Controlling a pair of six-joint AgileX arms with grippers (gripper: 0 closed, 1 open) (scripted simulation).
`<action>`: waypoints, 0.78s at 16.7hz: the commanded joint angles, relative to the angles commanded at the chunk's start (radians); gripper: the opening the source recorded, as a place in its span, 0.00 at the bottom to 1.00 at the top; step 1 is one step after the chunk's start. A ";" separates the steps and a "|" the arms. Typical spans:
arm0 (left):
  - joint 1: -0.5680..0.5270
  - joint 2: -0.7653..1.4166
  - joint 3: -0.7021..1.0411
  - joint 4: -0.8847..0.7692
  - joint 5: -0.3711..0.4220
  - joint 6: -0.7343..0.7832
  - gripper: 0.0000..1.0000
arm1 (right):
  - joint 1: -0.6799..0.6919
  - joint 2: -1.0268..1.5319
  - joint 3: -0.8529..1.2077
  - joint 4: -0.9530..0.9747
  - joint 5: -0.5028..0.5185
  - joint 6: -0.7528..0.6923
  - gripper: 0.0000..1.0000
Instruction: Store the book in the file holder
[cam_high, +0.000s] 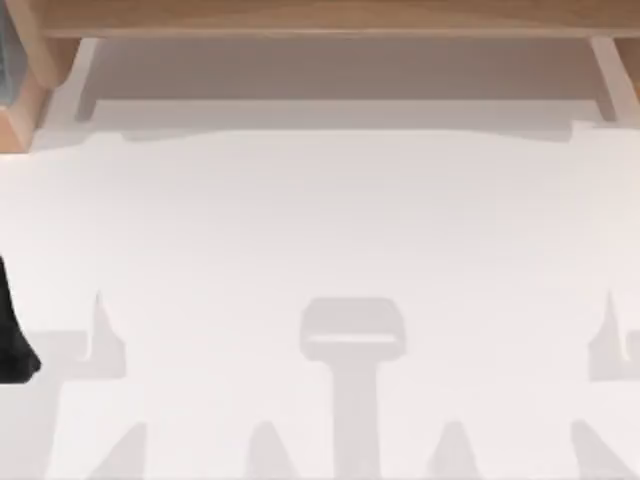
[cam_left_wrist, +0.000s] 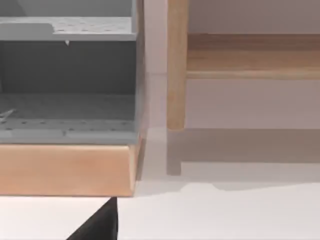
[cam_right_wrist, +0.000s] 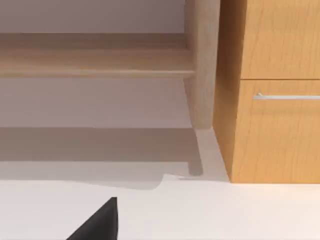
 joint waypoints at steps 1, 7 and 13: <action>0.000 0.000 0.000 0.000 0.000 0.000 1.00 | 0.000 0.000 0.000 0.000 0.000 0.000 1.00; -0.037 0.154 0.156 -0.005 -0.034 0.001 1.00 | 0.000 0.000 0.000 0.000 0.000 0.000 1.00; -0.140 0.621 0.639 -0.020 -0.126 0.003 1.00 | 0.000 0.000 0.000 0.000 0.000 0.000 1.00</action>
